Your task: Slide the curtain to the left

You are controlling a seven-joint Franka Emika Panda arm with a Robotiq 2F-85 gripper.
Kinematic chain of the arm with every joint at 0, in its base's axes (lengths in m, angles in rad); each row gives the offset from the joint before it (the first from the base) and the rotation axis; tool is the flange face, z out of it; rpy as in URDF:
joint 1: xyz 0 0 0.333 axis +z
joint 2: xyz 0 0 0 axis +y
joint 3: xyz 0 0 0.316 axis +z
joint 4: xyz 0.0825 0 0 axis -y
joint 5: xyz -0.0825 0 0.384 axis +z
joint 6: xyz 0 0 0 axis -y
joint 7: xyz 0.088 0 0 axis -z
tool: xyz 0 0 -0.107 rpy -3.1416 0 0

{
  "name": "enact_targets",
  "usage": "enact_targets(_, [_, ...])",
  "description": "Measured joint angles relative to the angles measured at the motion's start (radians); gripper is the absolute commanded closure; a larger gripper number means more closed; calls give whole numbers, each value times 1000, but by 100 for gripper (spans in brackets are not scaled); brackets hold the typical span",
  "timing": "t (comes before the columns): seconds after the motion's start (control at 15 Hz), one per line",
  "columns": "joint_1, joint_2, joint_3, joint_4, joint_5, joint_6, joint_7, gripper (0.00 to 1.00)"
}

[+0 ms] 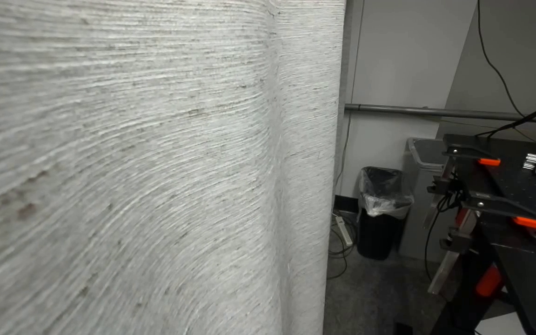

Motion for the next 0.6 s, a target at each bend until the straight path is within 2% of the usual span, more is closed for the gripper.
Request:
enact_targets(0.13, [12, 5, 0, -9, 0, 0, 0, 98])
enact_targets(0.2, [21, 8, 1, -15, 0, 0, 0, 100])
enact_targets(0.6, [77, 7, 38, -58, 0, 33, 8, 99])
